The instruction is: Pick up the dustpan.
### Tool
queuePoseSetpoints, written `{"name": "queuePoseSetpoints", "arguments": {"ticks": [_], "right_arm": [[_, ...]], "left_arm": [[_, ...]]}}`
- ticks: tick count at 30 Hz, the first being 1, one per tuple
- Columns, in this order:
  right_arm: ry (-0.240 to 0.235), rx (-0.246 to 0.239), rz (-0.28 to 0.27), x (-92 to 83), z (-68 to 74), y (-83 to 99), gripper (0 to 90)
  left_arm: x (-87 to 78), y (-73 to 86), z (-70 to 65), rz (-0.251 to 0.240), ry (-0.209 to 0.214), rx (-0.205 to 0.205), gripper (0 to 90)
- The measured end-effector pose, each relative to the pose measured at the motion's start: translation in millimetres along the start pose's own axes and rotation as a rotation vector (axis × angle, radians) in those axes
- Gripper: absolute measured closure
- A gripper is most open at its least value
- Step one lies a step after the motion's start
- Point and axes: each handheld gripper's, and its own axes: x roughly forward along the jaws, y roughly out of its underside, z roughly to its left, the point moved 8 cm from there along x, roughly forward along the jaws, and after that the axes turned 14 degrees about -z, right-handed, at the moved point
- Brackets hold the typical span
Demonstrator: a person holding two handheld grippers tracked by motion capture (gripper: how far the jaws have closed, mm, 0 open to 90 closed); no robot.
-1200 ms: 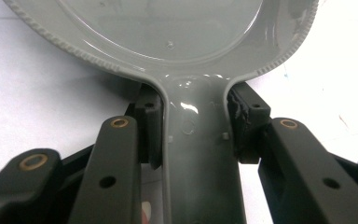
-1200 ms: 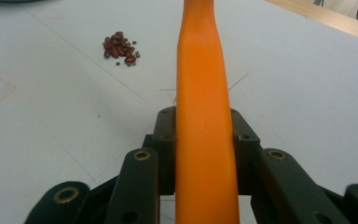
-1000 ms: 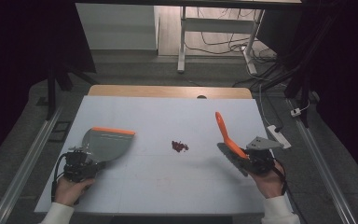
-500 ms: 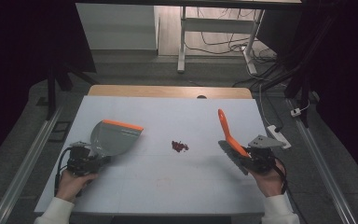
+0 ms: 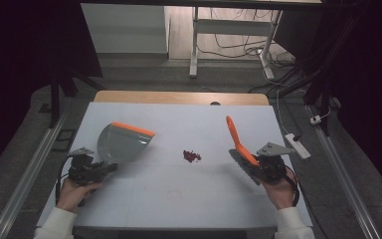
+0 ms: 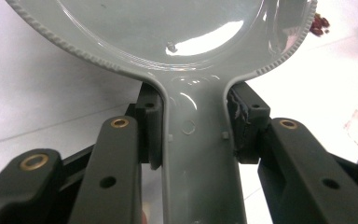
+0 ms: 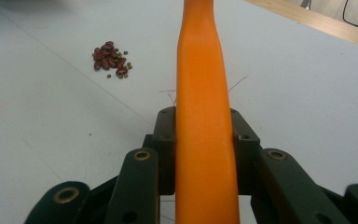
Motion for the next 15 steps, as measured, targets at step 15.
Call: {"name": "queuePoseSetpoints", "arguments": {"ticks": [15], "right_arm": [[0.018,-0.004,-0.013,6.4,-1.2,-6.8,69.9]], "left_arm": [[2.9,-6.4,-24.2,0.013,0.125,0.128,61.7]]}}
